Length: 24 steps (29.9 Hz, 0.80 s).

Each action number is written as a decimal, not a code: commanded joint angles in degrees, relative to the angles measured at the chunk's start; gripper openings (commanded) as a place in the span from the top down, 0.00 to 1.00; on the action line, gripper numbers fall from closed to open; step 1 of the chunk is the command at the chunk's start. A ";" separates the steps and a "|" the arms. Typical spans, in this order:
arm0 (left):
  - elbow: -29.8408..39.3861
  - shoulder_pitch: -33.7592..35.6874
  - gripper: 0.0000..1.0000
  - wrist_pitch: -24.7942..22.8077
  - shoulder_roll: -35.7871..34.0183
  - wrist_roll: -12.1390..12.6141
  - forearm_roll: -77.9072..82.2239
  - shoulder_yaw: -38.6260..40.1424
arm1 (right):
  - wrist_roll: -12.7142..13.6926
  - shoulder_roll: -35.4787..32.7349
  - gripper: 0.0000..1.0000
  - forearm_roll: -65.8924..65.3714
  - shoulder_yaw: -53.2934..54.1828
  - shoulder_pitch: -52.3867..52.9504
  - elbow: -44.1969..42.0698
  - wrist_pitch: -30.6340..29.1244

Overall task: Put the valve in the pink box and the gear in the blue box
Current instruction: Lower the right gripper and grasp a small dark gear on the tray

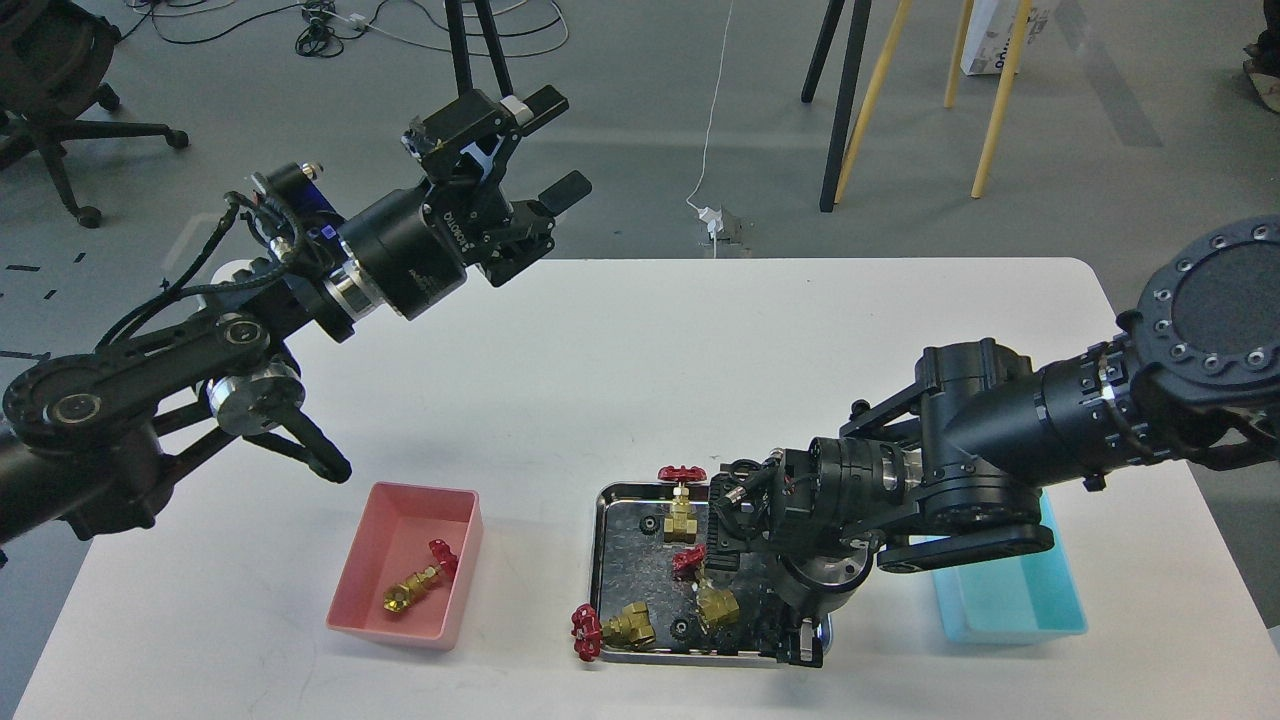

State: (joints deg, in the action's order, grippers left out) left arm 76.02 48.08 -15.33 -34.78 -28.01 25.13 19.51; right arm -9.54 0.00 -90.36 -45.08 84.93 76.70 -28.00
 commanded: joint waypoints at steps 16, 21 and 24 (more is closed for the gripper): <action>-0.09 -0.36 0.14 0.03 0.24 0.01 0.01 0.00 | -0.13 0.00 0.43 0.01 0.00 -1.69 -2.25 0.00; -0.09 -0.89 0.14 0.03 0.24 0.01 0.01 0.08 | -0.22 0.00 0.44 0.10 0.08 -1.78 -2.87 0.00; -0.43 -0.89 0.14 0.03 0.33 0.01 0.01 0.08 | -0.22 0.00 0.44 0.28 0.35 -1.69 -2.87 0.00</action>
State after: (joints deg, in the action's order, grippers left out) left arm 75.90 47.26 -15.29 -34.54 -28.00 25.14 19.52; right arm -9.74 0.00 -90.29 -44.97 83.15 73.87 -28.00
